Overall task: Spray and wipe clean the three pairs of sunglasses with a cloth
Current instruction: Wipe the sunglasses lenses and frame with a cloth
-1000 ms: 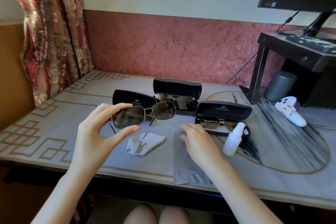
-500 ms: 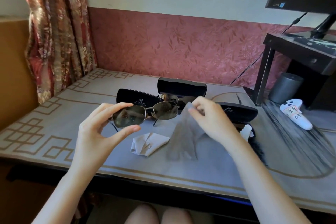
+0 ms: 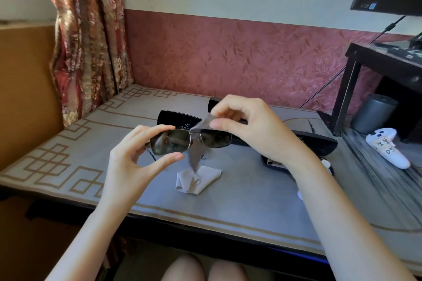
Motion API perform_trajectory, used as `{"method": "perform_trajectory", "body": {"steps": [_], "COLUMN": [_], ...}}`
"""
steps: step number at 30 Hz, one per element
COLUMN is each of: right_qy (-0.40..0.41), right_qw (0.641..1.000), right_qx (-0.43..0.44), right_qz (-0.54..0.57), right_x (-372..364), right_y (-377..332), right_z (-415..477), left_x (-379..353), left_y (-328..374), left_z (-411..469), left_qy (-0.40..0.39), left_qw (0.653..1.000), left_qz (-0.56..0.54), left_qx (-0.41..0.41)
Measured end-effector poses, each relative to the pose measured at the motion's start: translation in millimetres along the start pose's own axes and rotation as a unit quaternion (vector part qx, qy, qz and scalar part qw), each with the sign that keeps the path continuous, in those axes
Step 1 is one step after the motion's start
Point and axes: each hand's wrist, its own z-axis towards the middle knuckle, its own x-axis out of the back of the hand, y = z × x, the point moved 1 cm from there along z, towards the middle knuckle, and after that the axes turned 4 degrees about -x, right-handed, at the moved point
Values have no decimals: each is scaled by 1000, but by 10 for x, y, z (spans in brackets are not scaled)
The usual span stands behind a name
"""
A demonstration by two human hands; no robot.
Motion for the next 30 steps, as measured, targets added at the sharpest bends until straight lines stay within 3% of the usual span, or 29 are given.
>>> {"method": "perform_trajectory", "body": {"steps": [10, 14, 18, 20, 30], "right_qy": [-106, -48, -184, -211, -141], "right_qw": [994, 998, 977, 970, 985], "right_qx": [-7, 1, -94, -113, -79], "right_qz": [-31, -30, -49, -48, 59], "right_x": [128, 105, -30, -66, -19], "right_y": [146, 171, 139, 146, 188], "right_z": [-218, -117, 52, 89, 84], "left_x": [-42, -13, -2, -2, -46], "left_y": [28, 21, 37, 44, 77], "left_z": [21, 42, 71, 80, 123], "left_qy": [-16, -25, -38, -37, -24], "left_qw": [1000, 1000, 999, 999, 999], "left_qz": [-8, -13, -7, -2, -23], "left_qx": [0, -3, -14, -18, -20]}}
